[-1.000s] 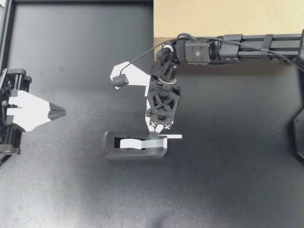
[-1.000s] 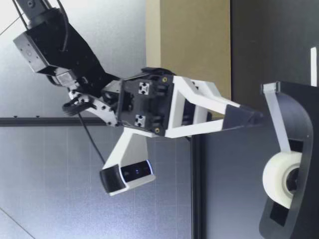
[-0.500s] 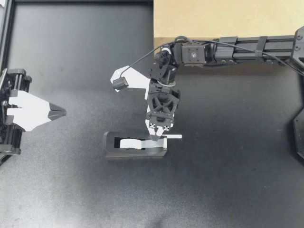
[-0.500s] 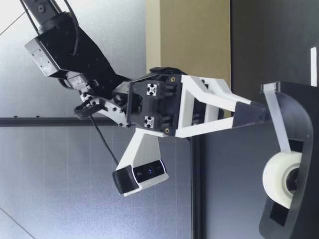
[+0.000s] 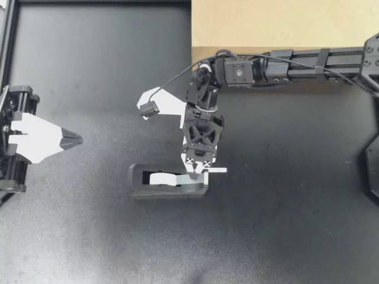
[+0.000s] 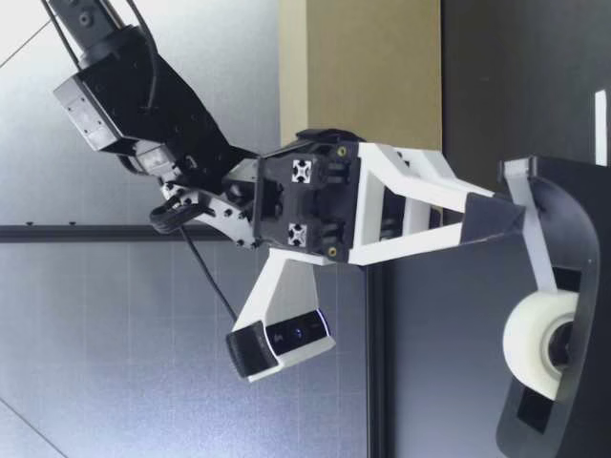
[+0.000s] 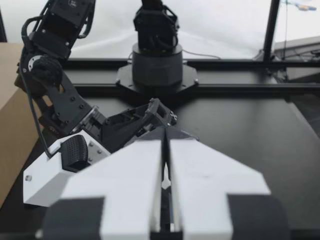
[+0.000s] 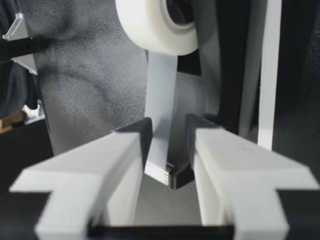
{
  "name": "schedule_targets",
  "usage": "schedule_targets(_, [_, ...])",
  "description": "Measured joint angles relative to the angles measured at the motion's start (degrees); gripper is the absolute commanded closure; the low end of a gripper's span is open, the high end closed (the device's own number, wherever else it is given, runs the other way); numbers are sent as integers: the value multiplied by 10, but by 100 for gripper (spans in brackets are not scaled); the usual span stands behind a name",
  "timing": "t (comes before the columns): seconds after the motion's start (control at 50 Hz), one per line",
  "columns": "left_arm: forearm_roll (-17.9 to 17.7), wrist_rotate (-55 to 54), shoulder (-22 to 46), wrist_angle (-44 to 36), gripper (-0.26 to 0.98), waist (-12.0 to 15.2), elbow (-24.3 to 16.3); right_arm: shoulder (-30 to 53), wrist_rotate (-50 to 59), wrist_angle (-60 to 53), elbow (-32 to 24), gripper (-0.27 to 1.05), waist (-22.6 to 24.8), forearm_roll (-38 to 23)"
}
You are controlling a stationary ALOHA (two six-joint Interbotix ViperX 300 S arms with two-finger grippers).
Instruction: Cut a small piece of tape from the tape dispenser then place it on the cardboard box's edge.
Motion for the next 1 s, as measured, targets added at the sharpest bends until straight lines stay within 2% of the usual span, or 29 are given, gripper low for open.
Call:
schedule_targets(0.32, [0,-2,0,0,84,0,4,0,16,0,-1,77,6,-3])
schedule_targets(0.44, [0,-2,0,0,85,-1,4,-2,21,-4,0,84,7,-7])
schedule_targets(0.82, [0,-2,0,0,85,-1,4,-29,32,-11,-3,85,9,-8])
schedule_targets(1.0, [0,-2,0,0,85,-1,4,-39,29,-11,23,85,8,-9])
